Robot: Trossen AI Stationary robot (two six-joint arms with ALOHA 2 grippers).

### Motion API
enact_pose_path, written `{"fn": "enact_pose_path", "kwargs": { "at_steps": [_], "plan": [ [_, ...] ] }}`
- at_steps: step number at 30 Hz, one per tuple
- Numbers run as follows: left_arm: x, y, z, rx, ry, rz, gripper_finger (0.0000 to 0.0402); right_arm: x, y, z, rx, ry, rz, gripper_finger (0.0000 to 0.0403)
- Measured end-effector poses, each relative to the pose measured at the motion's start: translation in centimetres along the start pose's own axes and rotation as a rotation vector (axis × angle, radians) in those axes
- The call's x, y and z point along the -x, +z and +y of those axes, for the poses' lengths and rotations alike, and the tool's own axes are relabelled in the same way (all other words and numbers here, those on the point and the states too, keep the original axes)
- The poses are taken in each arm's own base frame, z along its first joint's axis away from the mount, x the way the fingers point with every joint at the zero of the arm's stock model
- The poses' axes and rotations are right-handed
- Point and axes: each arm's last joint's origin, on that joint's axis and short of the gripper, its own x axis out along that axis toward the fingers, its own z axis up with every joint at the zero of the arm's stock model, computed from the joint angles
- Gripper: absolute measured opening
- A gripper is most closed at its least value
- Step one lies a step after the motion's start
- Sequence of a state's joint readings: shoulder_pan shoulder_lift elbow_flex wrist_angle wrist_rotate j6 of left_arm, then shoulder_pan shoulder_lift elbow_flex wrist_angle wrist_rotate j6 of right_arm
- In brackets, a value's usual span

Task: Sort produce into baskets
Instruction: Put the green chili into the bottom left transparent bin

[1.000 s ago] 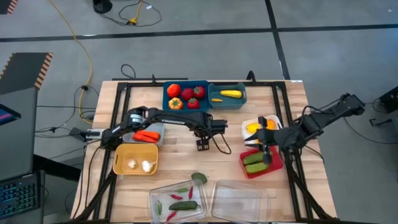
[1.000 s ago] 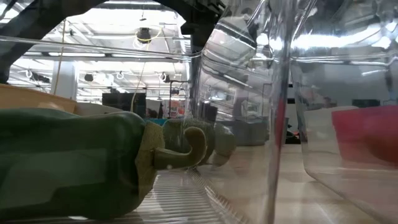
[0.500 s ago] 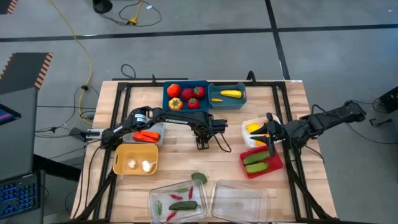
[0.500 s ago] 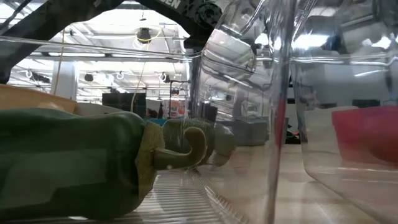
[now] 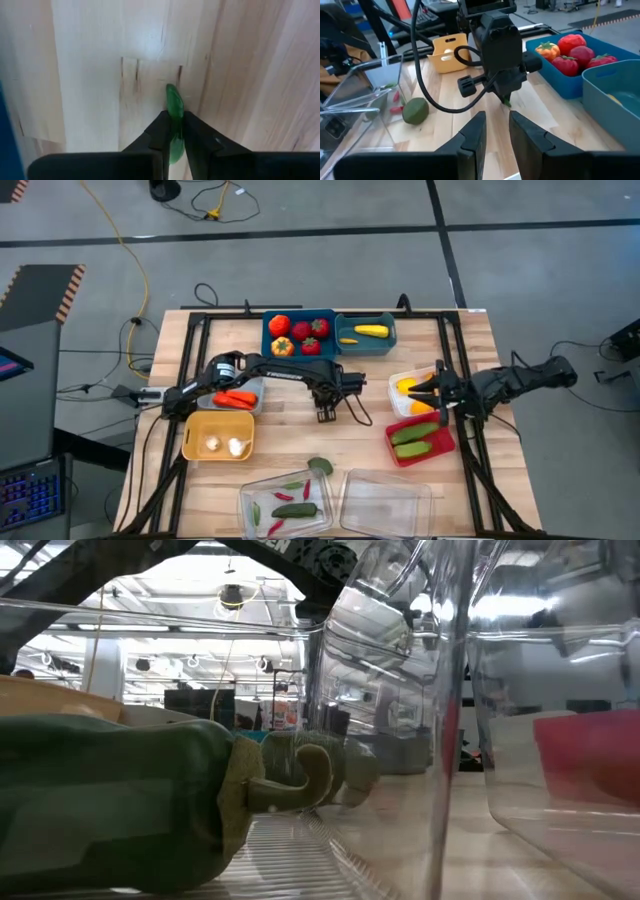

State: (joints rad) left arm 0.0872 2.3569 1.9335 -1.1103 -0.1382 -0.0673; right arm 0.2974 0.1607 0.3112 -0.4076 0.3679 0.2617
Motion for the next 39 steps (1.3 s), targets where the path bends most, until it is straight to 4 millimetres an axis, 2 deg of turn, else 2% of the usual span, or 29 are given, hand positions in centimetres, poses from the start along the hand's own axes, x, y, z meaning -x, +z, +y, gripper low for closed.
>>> {"fn": "enact_pose_path", "kwargs": {
  "at_steps": [5,8,13,18,25,28,33,39],
  "plan": [
    [0.3,0.1,0.0,0.002,-0.028,0.000,0.0025,0.3,-1.3,-0.4,-0.018,0.012,-0.046,0.0111],
    [1.2,0.4,0.1,-0.002,-0.034,-0.018,0.0024,0.3,-2.1,-0.7,-0.026,0.017,-0.065,0.0111],
    [3.9,0.7,0.2,-0.011,-0.050,-0.037,0.0024,-0.1,-2.6,-0.7,-0.022,0.007,-0.050,0.0111],
    [7.7,0.4,-1.1,-0.073,-0.057,-0.036,0.0023,-0.3,-3.2,-0.8,-0.015,0.000,-0.035,0.0111],
    [13.1,-1.1,-5.0,-0.156,-0.070,-0.072,0.0023,-0.8,-4.2,-0.9,0.001,-0.028,-0.006,0.0111],
    [14.6,-2.4,-6.8,-0.175,-0.108,-0.080,0.0023,-1.3,-4.5,-0.9,0.021,-0.025,-0.051,0.0111],
    [17.0,-4.4,-9.6,-0.179,-0.143,-0.105,0.0023,-1.6,-4.0,-1.0,0.081,-0.047,-0.125,0.0111],
    [19.0,-6.6,-13.1,-0.143,-0.169,-0.131,0.0023,-1.7,-3.9,-1.5,0.119,-0.111,-0.147,0.0111]
  ]
}}
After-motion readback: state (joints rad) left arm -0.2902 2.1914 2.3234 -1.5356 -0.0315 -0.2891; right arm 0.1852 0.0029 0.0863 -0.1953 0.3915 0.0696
